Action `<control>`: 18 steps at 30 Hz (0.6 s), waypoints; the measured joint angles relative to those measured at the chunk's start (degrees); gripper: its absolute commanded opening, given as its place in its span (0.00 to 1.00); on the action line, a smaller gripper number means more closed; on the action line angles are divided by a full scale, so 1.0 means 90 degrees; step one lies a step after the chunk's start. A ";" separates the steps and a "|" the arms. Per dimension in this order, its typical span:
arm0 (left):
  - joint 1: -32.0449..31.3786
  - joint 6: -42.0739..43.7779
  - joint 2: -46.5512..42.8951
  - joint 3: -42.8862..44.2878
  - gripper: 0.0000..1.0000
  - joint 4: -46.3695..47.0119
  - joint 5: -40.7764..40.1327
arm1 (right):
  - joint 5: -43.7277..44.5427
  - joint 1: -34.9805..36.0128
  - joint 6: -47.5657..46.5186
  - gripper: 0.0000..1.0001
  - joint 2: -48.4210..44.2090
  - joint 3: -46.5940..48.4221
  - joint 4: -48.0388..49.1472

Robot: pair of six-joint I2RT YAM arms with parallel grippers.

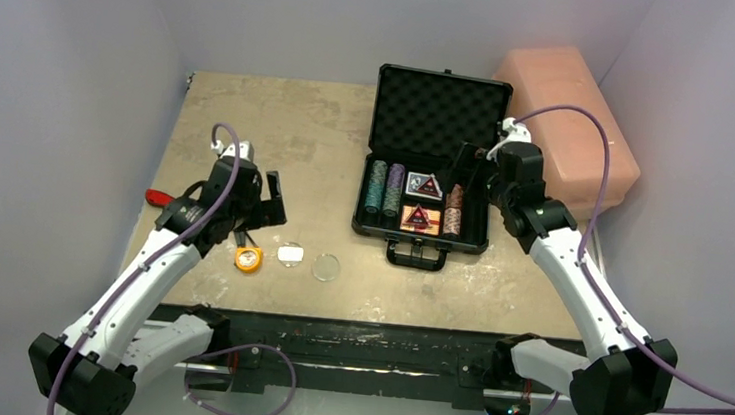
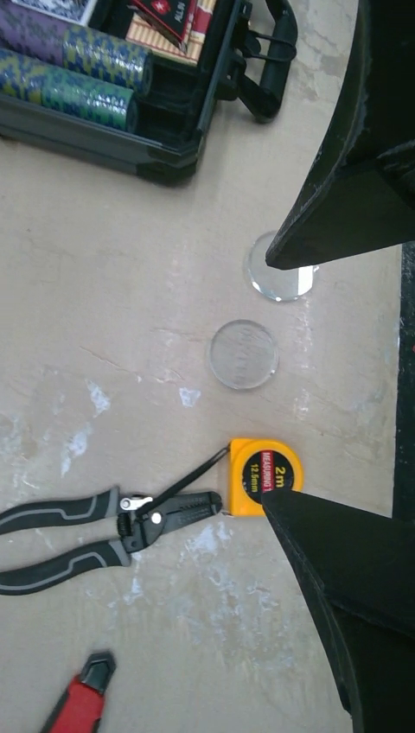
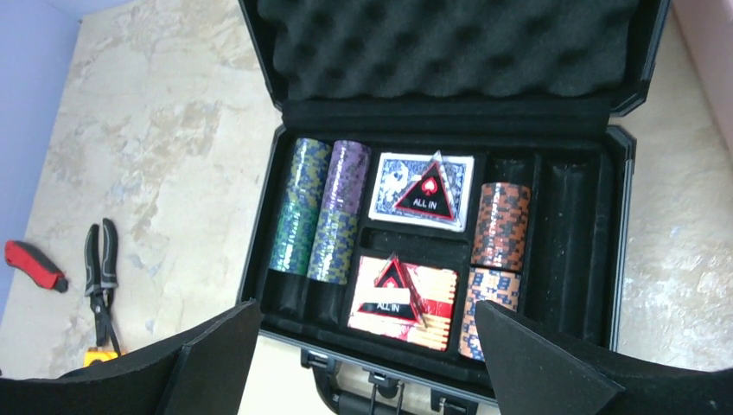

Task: Pack up texas hold em set

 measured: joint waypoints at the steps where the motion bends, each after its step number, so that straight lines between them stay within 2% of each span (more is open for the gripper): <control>1: 0.0000 -0.0090 -0.0097 -0.0143 1.00 -0.0051 0.0010 | -0.0083 0.0002 0.0010 0.99 -0.0005 -0.0051 0.0002; 11: -0.0034 -0.0457 -0.0512 -0.0840 0.99 -0.0301 0.0090 | -0.0440 0.0104 0.0049 0.99 -0.0029 -0.0287 0.0015; 18: -0.0520 -0.0692 -0.0512 -0.1054 0.97 -0.0442 -0.0019 | -0.0440 0.0435 0.0119 0.99 -0.0194 -0.0291 0.0017</control>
